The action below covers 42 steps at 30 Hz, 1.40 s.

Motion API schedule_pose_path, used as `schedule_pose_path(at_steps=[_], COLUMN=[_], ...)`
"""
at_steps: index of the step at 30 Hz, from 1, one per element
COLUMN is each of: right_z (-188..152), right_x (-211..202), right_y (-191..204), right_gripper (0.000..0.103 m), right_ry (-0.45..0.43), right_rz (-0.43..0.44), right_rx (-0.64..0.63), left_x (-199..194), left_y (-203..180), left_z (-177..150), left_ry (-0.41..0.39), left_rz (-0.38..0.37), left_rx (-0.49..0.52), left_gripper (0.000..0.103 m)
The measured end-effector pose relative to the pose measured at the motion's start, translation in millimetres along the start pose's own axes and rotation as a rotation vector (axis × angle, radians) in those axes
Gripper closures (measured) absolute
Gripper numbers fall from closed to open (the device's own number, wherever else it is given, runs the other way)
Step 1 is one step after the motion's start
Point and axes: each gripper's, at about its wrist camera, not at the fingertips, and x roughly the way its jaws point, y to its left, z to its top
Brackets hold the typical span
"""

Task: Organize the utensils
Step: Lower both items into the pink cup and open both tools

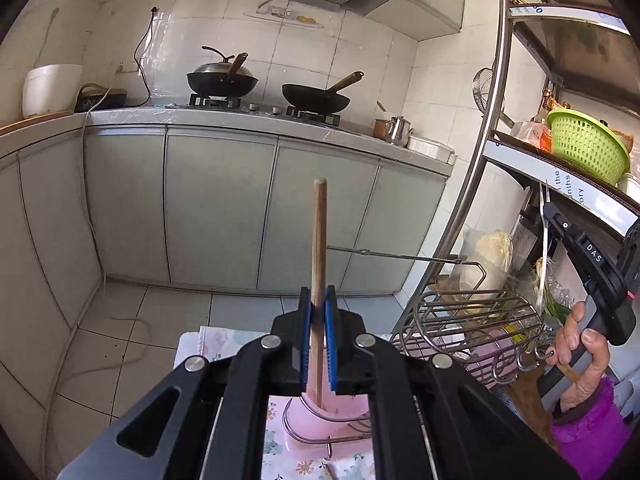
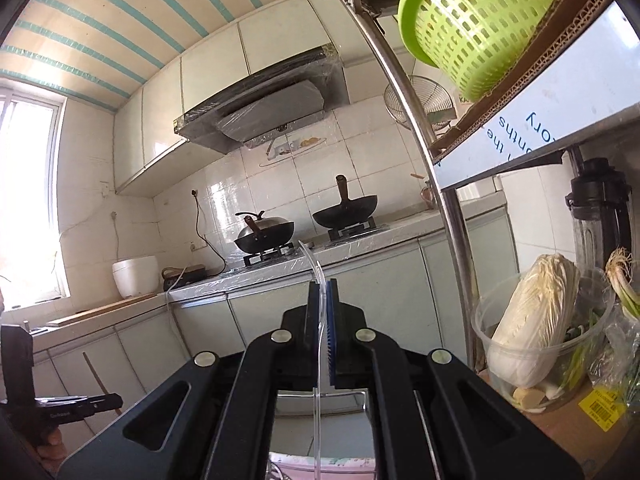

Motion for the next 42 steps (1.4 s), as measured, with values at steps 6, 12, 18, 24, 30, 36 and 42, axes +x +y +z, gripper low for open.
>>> schedule_pose_path(at_steps=[6,12,18,24,30,36,42], right_z=[-22,-43,-60,-70,-68,-77,-98], right_x=[11,-1,-15,-28,-59,-82,-100], right_y=[-6,-8,-8,-7,0,8,18], right_gripper=[0.099,0.099,0.098,0.078,0.056,0.045,0.038], right_ry=[0.033,0.121,0.231,0.331,0.308,0.350,0.395], right_rz=[-0.034,-0.038,-0.063,-0.070,-0.066,-0.044,-0.066], right_rx=[-0.028,-0.004,0.053,0.103,0.091,0.092,0.051], left_x=[7,10,15,10,-8,-26,-38], left_y=[0,-4,-9,-5,-8,-17,-31], left_z=[-6,-10,-15,-20,-26,-40,-67], left_ry=[0.017,0.041,0.090,0.127,0.122,0.134,0.180], left_rz=[-0.009,-0.017,-0.009,0.009,0.031,0.017,-0.017], left_rx=[0.002,-0.007,-0.034,-0.086,-0.077,-0.069,-0.034], left_gripper=[0.097,0.097,0.079,0.069,0.068,0.068,0.068])
